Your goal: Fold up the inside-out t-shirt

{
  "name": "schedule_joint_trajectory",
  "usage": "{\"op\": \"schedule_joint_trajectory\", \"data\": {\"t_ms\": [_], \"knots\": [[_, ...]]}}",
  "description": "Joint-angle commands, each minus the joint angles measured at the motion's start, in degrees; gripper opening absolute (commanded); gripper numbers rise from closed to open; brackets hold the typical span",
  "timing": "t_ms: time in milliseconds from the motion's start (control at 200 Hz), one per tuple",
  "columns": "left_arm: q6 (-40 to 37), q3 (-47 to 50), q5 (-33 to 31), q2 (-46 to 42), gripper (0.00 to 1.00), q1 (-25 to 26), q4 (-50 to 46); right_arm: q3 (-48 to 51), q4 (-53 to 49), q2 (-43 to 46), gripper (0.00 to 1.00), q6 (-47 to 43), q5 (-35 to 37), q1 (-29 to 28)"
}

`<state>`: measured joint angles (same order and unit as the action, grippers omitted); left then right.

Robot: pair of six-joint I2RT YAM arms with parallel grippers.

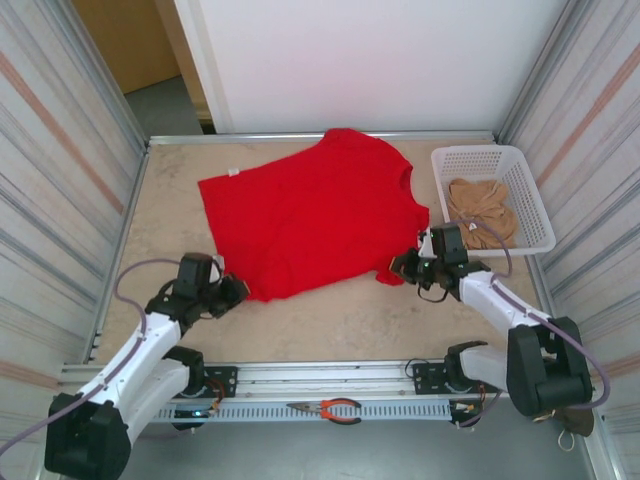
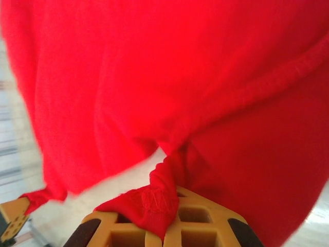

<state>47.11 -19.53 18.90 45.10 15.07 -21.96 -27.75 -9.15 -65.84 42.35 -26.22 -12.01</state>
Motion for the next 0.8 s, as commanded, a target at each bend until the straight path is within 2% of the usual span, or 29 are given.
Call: {"op": "schedule_joint_trajectory", "data": {"t_ms": [0,125,170,220,271,321,431,561,671,797], "knots": [[4.14,2.77,-2.56,-4.15,0.0,0.48,3.57,1.97,1.53,5.66,0.0,-2.15,4.74,-0.38],[4.81,4.18,-2.55,-7.94,0.0,1.55,2.07,3.98,-3.94,11.76,0.0,-2.05,7.35,-0.55],[5.09,4.48,-2.13,-9.21,0.0,1.98,1.39,4.17,-6.97,13.98,0.21,-1.92,8.41,-0.56],[5.17,4.49,-1.33,-10.63,0.15,2.54,0.56,3.73,-10.77,16.75,0.46,-1.96,9.68,-0.56],[5.12,3.98,-0.81,-12.38,0.27,3.14,-1.06,3.02,-14.55,19.91,0.57,-1.82,11.11,-0.56],[5.01,2.92,-0.68,-14.54,0.41,3.65,-3.24,2.03,-19.11,23.47,0.63,-1.1,13.03,-0.56],[5.13,-0.1,-1.08,-19.62,0.58,3.83,-7.36,-0.48,-24.85,29.32,0.67,0.56,16.03,-0.36],[4.18,-4.05,-2.76,-18.55,0.69,3.85,-7.05,-2.66,-22.89,27.15,0.58,1.77,14.21,-0.38],[0.87,-8.84,-2.71,-7.57,0.73,3.57,-1.18,-5.18,-18.28,19.22,0.49,1.58,12.18,-1.16],[-5.17,-18.53,-1.81,11.98,0.74,2.94,5.01,-9.01,-15.1,9.65,0.39,1.31,13.81,-2.37]]}}
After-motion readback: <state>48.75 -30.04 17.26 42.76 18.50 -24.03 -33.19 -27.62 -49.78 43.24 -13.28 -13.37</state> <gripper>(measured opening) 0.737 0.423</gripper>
